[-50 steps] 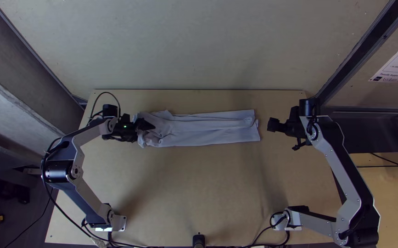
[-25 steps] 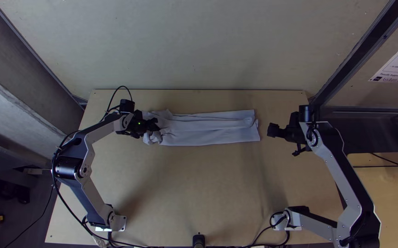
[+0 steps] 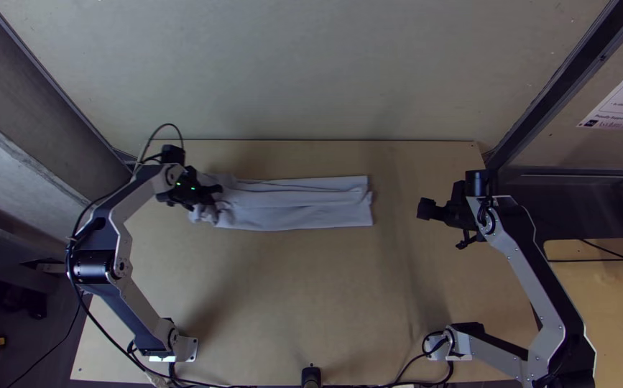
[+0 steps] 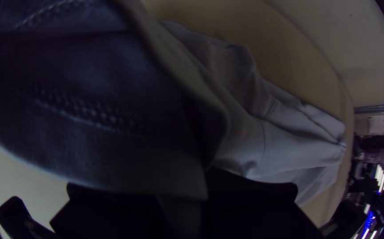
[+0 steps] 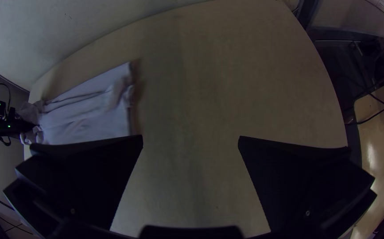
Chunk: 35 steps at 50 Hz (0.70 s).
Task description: Fold the t-shirt
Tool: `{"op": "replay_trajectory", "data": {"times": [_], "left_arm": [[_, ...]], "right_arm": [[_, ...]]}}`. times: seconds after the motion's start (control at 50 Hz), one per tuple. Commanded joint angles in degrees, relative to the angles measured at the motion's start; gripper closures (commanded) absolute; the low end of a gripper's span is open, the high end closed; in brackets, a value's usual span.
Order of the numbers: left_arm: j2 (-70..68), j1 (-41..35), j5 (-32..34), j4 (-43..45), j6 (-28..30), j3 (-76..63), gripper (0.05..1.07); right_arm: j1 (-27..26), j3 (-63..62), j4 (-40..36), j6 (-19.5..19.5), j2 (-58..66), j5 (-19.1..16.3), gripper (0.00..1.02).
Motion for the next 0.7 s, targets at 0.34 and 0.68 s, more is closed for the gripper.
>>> {"op": "replay_trajectory", "data": {"times": [0.34,0.68], "left_arm": [[-4.8,14.25,-21.25,-1.04,32.92,5.88,1.05],[-14.9,5.55,-35.13,2.21,45.32,5.0,1.05]], "right_arm": [[-0.51,-2.53,3.97,0.91,-1.02,-0.34,0.03],[0.19,-3.58,4.06,1.7,-1.11,-0.34,0.03]]}}
